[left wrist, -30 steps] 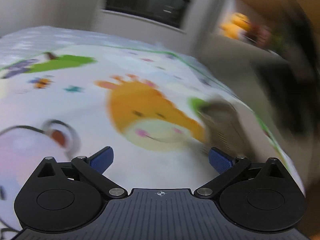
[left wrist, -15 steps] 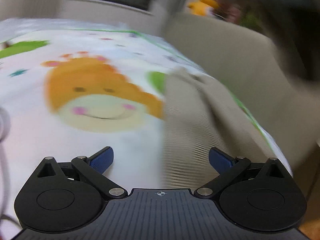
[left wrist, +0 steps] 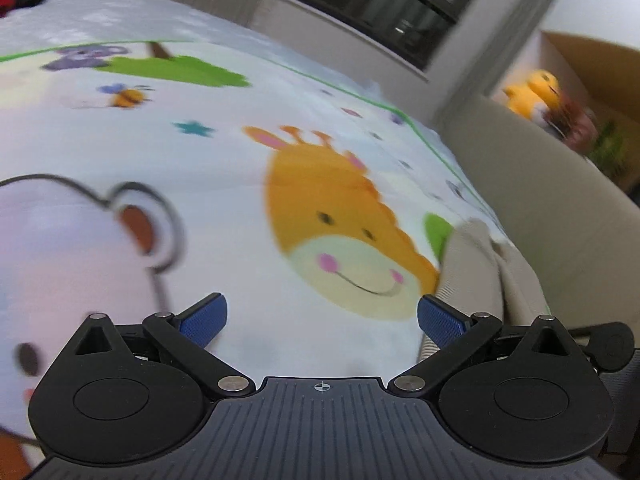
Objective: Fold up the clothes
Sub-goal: 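Lift and shake the sweater open with both grippers, laying it flat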
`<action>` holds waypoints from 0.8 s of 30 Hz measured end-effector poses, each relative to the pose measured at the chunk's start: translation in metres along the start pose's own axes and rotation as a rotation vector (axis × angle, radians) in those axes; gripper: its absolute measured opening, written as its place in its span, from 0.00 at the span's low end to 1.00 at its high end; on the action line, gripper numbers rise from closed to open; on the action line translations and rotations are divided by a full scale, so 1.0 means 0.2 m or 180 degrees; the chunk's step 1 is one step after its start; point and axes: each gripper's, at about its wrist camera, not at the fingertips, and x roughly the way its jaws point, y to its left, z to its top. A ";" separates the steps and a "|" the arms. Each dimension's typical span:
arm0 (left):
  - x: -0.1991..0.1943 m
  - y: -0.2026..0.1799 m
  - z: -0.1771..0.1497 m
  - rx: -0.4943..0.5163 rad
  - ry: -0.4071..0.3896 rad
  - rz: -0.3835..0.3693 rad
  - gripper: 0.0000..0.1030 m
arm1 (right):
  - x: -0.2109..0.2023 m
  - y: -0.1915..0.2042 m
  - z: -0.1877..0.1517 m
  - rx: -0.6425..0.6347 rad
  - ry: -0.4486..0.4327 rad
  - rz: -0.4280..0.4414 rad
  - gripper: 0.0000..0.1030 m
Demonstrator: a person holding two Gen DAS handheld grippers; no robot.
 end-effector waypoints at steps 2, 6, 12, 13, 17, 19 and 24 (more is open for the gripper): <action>-0.04 0.07 0.02 -0.0138 -0.0072 0.0106 1.00 | 0.01 -0.15 0.13 0.0330 -0.0205 -0.0057 0.11; -0.08 0.15 0.04 -0.0257 -0.0105 0.0184 1.00 | 0.11 -0.51 0.40 0.0948 -0.0565 -0.0341 0.11; -0.05 0.04 -0.02 0.0116 0.0058 -0.0135 1.00 | 0.18 -0.77 0.74 0.1583 -0.1008 0.0064 0.16; -0.04 0.01 -0.03 0.0199 0.0100 -0.0208 1.00 | 0.15 -0.77 0.76 0.1614 -0.1093 0.0134 0.29; 0.01 -0.13 -0.09 0.0559 0.0291 -0.0499 1.00 | -0.04 -0.78 0.65 0.1583 -0.1310 0.0173 0.41; 0.03 -0.20 -0.11 0.0692 0.0340 -0.0638 1.00 | -0.19 -0.80 0.48 0.1680 -0.1292 0.0094 0.42; 0.07 -0.43 -0.15 0.1008 0.0397 -0.1024 1.00 | -0.43 -0.76 -0.20 0.2329 -0.0894 -0.0395 0.42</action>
